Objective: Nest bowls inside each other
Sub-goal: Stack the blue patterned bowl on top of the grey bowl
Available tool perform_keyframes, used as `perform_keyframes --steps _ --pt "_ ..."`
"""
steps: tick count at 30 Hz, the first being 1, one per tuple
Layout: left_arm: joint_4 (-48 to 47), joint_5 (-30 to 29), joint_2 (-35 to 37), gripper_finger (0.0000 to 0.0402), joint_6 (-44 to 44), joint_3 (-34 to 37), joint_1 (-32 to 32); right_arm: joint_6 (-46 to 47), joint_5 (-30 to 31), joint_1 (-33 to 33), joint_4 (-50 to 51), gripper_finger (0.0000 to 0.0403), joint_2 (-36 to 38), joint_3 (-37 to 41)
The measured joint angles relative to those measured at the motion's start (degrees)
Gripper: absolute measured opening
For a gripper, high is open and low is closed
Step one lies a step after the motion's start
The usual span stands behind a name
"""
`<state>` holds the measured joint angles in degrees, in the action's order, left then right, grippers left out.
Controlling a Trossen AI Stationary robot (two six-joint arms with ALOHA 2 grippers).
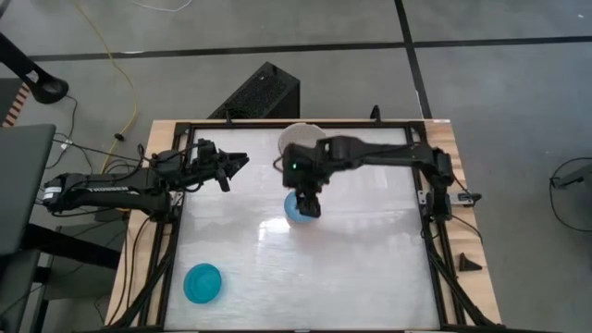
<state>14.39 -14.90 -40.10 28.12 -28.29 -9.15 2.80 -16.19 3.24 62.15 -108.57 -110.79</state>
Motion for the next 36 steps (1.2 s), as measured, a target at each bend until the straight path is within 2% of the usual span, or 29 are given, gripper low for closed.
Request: perform_keyframes --steps 8,16,23,30,36 --pt "0.13 0.98 0.02 0.01 -0.68 0.0 0.0 4.63 0.3 -1.51 -11.2 0.0239 -0.07 13.62" --pt "0.11 2.7 0.04 0.01 -0.36 0.0 0.03 8.24 -0.02 -1.34 -18.36 0.0239 -0.07 24.55" --pt "0.06 2.69 0.18 0.01 -0.06 0.0 0.03 10.84 -0.31 -1.76 -23.78 0.0239 -0.07 28.63" --pt "0.0 2.41 0.71 0.01 -0.48 0.02 -0.02 10.83 0.22 -2.97 -24.13 0.0237 -0.35 28.62" --pt "0.14 2.21 0.92 0.01 -0.46 0.02 -0.02 9.73 3.12 -2.77 -24.08 0.0202 -0.44 28.62"
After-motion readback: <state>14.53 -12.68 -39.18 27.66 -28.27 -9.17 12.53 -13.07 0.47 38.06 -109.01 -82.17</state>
